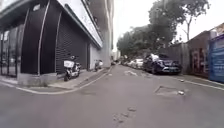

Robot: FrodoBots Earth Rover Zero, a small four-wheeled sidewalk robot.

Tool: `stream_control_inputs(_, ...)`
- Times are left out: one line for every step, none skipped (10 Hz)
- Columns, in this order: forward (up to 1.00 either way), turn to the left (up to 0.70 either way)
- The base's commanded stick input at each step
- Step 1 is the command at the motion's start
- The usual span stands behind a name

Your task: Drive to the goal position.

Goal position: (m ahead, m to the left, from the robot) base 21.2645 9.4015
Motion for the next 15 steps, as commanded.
stream_control_inputs(0.70, 0.00)
stream_control_inputs(0.70, 0.00)
stream_control_inputs(0.70, 0.00)
stream_control_inputs(0.70, 0.00)
stream_control_inputs(0.70, 0.00)
stream_control_inputs(0.66, 0.00)
stream_control_inputs(0.48, 0.00)
stream_control_inputs(0.45, 0.00)
stream_control_inputs(0.45, 0.00)
stream_control_inputs(0.45, 0.00)
stream_control_inputs(0.45, 0.00)
stream_control_inputs(0.45, 0.00)
stream_control_inputs(0.45, 0.00)
stream_control_inputs(0.45, 0.00)
stream_control_inputs(0.45, 0.00)
